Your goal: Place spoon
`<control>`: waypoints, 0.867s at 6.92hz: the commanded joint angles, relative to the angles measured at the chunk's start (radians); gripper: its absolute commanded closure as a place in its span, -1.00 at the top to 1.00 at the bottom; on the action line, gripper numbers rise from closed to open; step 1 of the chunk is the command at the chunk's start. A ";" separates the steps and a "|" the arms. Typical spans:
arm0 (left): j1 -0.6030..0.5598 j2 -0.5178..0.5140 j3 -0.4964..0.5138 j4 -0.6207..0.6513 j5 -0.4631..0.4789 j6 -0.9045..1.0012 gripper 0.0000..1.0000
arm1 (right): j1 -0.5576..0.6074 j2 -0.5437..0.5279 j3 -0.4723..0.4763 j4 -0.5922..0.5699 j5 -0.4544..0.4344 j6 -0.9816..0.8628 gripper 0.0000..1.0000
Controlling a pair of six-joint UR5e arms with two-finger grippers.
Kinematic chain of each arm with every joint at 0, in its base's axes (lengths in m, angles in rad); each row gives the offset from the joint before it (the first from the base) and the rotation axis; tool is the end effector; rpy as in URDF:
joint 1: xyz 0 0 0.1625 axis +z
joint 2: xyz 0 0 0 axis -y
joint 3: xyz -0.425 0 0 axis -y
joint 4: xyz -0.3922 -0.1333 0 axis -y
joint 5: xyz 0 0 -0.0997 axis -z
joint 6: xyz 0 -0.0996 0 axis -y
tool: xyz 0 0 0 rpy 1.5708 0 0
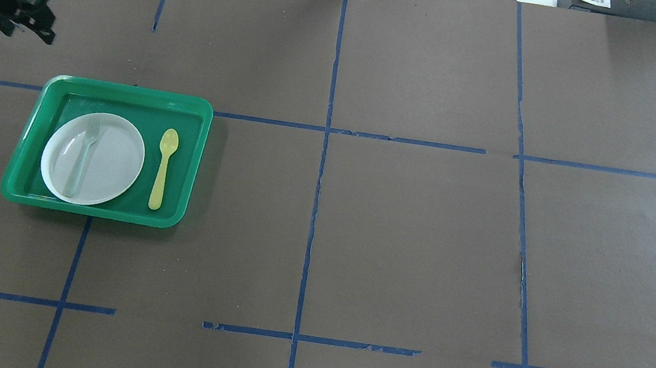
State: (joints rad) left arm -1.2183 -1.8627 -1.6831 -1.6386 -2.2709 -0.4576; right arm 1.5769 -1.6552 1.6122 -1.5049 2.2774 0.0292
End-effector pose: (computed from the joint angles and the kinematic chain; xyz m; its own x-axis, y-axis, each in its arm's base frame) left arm 0.1445 -0.5929 0.4378 0.6890 0.1142 -0.7157 -0.0034 0.9880 0.1544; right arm 0.0714 -0.4570 0.6763 0.7601 0.0190 0.6495 -0.0283 0.9996 0.0039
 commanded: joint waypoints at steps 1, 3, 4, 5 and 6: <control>-0.247 0.109 0.069 0.022 -0.047 0.376 0.48 | 0.000 0.000 0.000 0.000 0.001 0.000 1.00; -0.375 0.143 0.159 0.045 -0.047 0.566 0.50 | 0.000 0.000 0.000 0.000 0.001 0.000 1.00; -0.424 0.143 0.186 0.086 -0.047 0.658 0.49 | 0.000 0.000 0.000 0.000 0.001 0.000 1.00; -0.481 0.143 0.221 0.121 -0.045 0.759 0.49 | 0.000 0.000 0.000 0.000 -0.001 0.000 1.00; -0.483 0.178 0.205 0.123 -0.047 0.769 0.99 | 0.000 0.000 0.000 0.000 0.001 0.000 1.00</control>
State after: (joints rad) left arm -1.6727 -1.7117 -1.4827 -1.5334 -2.3171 0.2568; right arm 1.5769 -1.6552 1.6122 -1.5049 2.2773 0.0292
